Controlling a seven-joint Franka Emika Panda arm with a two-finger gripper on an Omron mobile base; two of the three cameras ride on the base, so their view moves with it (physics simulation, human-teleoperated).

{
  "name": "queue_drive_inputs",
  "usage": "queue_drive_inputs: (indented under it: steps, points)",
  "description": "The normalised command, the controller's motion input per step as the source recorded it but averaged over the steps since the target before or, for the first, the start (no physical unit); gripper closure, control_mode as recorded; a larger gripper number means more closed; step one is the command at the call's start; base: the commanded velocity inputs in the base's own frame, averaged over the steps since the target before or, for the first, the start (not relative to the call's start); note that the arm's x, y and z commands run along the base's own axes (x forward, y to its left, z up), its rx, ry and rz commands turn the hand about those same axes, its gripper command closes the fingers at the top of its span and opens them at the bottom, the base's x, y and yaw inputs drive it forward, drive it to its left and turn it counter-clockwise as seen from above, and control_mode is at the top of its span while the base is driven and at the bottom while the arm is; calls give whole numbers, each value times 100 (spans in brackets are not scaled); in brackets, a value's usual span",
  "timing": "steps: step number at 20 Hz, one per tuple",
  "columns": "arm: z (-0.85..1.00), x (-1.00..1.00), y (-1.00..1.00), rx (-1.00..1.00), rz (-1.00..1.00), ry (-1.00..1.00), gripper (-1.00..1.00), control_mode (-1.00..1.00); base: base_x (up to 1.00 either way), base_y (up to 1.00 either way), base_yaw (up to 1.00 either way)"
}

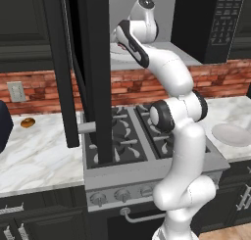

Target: Pick the steak from the counter and place it in the microwave. Then turn on the microwave.

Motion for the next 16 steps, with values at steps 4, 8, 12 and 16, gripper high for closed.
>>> queue_drive_inputs:
  steps: [4, 8, 12, 16]
  points:
    - [3, -17, 0, 0, 0, 0, -100, -100, 0, 0, 0]
    - [0, -25, 0, 4, 0, -6, -100, -100, 0, 0, 0]
    - [0, -31, -1, 7, 0, -15, -100, -100, 0, 0, 0]
    - [1, -30, -1, 10, 0, -13, -100, -100, 0, 0, 0]
